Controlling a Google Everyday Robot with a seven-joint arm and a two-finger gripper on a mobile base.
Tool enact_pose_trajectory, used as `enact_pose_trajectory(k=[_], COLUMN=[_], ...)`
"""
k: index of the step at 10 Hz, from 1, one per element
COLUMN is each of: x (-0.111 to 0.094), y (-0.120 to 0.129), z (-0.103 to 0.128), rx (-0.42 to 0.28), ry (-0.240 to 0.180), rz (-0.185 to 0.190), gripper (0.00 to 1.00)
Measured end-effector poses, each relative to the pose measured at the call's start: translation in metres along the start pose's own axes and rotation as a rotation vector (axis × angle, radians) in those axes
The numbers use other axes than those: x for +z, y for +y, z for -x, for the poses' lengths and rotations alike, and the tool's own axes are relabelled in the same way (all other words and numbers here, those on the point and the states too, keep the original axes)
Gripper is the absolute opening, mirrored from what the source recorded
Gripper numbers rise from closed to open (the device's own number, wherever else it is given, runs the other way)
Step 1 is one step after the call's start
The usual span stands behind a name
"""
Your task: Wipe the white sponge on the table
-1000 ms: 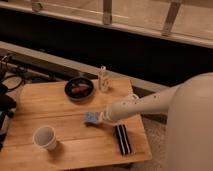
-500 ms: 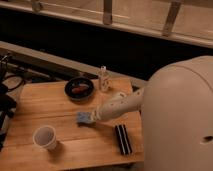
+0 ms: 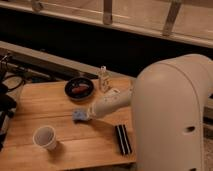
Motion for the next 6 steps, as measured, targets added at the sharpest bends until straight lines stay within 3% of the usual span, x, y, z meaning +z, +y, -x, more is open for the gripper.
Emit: enact_pose_trajectory(k=[6], x=[0.017], y=[0.017], z=[0.023], rx=[-0.057], ry=[0.006], rz=[-0.032], gripper=[0.00])
